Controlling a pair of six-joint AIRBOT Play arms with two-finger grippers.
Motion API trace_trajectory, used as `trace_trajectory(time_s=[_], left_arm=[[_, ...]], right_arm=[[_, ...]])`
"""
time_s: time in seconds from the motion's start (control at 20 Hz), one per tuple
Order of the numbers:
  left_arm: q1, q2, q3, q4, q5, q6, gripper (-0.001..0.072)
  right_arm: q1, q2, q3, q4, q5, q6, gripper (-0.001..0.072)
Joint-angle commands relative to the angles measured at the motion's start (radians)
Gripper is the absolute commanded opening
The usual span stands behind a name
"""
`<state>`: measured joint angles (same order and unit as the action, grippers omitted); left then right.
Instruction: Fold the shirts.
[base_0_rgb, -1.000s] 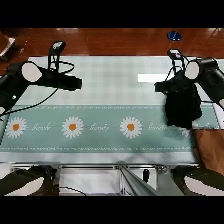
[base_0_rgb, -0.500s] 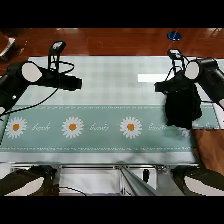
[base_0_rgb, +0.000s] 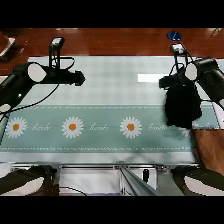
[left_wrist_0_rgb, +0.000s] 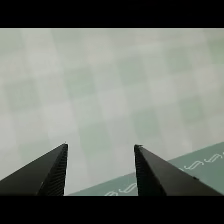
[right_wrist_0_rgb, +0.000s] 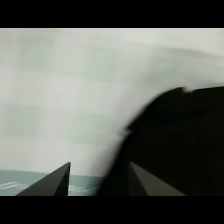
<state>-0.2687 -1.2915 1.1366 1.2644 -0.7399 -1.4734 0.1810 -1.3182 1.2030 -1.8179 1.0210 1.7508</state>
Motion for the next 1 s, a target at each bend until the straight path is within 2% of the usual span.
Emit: trace_trajectory(time_s=[0.0, 0.05, 0.1, 0.3, 0.5, 0.6, 0.65, 0.7, 0.8, 0.95], left_arm=[[0.000, -0.042, 0.000, 0.001, 0.029, -0.003, 0.0509], [0.000, -0.048, 0.000, 0.001, 0.021, -0.003, 0.0509], [0.000, -0.054, -0.002, 0.000, 0.026, -0.003, 0.0509], [0.000, -0.083, -0.002, 0.000, 0.029, -0.006, 0.0509], [-0.002, -0.111, -0.003, -0.005, 0.022, -0.006, 0.0509], [-0.002, -0.119, -0.003, -0.008, 0.020, -0.006, 0.0508], [-0.002, -0.122, -0.002, -0.008, 0.006, -0.006, 0.0508], [0.000, -0.121, -0.001, -0.006, -0.026, -0.005, 0.0508], [0.022, -0.110, 0.011, -0.006, -0.137, -0.001, 0.0508], [0.106, -0.034, 0.014, -0.007, -0.311, 0.019, 0.0508]], right_arm=[[-0.080, 0.003, -0.003, -0.295, 0.179, 0.141, 0.0418], [-0.135, 0.015, -0.033, -0.267, 0.223, 0.140, 0.0418], [-0.187, 0.040, -0.096, -0.220, 0.194, 0.137, 0.0418], [-0.332, 0.077, -0.318, 0.012, -0.037, 0.137, 0.0417], [-0.411, -0.007, -0.334, 0.108, -0.166, 0.137, 0.0417], [-0.419, -0.044, -0.334, 0.121, -0.187, 0.134, 0.0413], [-0.417, -0.059, -0.334, 0.152, -0.187, 0.093, 0.0395], [-0.415, -0.068, -0.334, 0.208, -0.183, 0.039, 0.0358], [-0.415, -0.063, -0.330, 0.363, -0.160, -0.112, 0.0031], [-0.414, 0.003, -0.275, 0.589, -0.098, -0.290, 0.0027]])
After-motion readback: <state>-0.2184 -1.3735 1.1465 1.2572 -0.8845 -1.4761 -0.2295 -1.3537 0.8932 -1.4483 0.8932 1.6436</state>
